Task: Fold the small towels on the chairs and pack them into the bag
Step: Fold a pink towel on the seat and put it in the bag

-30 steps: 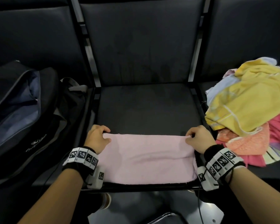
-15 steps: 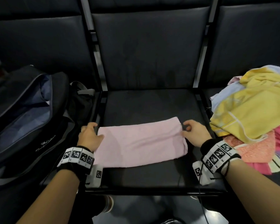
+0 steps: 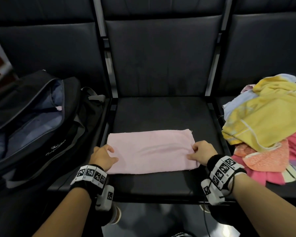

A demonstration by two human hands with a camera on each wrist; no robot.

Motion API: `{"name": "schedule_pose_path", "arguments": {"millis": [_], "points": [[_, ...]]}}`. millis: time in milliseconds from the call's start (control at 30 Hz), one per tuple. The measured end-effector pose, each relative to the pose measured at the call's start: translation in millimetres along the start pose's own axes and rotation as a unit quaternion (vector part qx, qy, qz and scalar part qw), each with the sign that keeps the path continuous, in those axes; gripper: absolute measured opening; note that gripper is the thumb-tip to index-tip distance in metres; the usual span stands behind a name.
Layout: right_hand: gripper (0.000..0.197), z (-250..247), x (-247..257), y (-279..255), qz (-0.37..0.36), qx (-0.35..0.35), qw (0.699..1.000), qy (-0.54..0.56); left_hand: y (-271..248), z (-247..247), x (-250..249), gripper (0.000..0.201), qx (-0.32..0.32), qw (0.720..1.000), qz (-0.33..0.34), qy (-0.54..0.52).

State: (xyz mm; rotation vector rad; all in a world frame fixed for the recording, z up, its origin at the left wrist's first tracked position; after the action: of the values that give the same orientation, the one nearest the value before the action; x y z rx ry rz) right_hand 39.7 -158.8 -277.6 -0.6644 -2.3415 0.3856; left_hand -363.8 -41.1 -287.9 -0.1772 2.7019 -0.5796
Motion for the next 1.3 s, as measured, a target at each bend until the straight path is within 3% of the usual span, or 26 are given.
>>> {"name": "schedule_pose_path", "arguments": {"millis": [200,333,433,533,600,800,900,1033,1133,1200,1267,1300], "points": [[0.02,-21.0,3.6,-2.1,-0.069,-0.09,0.98,0.165,-2.8,1.0,-2.3,0.032,-0.003,1.0,-0.004,0.001],[0.026,-25.8,-2.4,-0.7,-0.074,-0.101,0.954,0.272,-5.2,0.7,-4.0,0.033,-0.005,1.0,-0.007,-0.002],[0.027,-22.2,-15.5,2.1,-0.034,-0.082,0.966,0.242,-8.1,1.0,-3.6,0.033,-0.003,1.0,-0.008,0.0],[0.044,-16.3,-24.9,1.0,0.018,-0.061,0.987,0.147,-10.1,1.5,-3.9,0.032,0.003,1.0,-0.004,0.003],[0.038,-12.0,-26.6,-0.5,0.045,-0.051,0.989,0.135,-10.8,0.8,-3.4,0.032,0.006,1.0,-0.002,0.004],[0.029,-0.9,-21.0,1.5,0.054,-0.032,0.998,0.028,-10.9,-2.4,-1.8,0.034,0.011,1.0,0.014,0.004],[0.037,-1.8,-13.0,1.8,0.054,-0.03,0.996,0.069,-12.3,-3.5,-2.3,0.035,0.009,1.0,0.022,-0.007],[0.03,-20.2,18.0,-7.6,-0.008,-0.091,0.97,0.225,-17.1,-3.9,-6.2,0.031,0.017,0.999,0.038,-0.028],[0.026,-23.5,64.5,-21.4,-0.065,-0.085,0.955,0.278,-21.1,-16.0,-10.2,0.03,-0.038,0.998,0.046,-0.025],[0.028,-15.5,104.2,-29.4,-0.106,-0.057,0.944,0.308,-25.1,-25.6,-20.6,0.024,-0.062,0.991,0.086,-0.078],[0.03,1.5,145.6,-37.8,-0.15,-0.014,0.936,0.318,-29.4,-28.5,-31.8,0.01,-0.015,0.974,0.111,-0.195],[0.03,13.7,165.4,-42.0,-0.173,0.008,0.935,0.309,-32.4,-27.7,-36.0,0.012,0.028,0.957,0.102,-0.269]]}}
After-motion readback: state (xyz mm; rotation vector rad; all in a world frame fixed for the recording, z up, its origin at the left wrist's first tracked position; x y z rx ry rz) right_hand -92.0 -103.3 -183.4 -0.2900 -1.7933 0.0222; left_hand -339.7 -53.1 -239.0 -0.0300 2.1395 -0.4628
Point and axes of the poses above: each hand's wrist, its own y-axis towards the middle knuckle, its own z-axis out of the palm, x = y × z, the point moved 6 cm from there along y, towards the middle knuckle, and after that the axes turned 4 degrees about y, right-handed, at the moved point
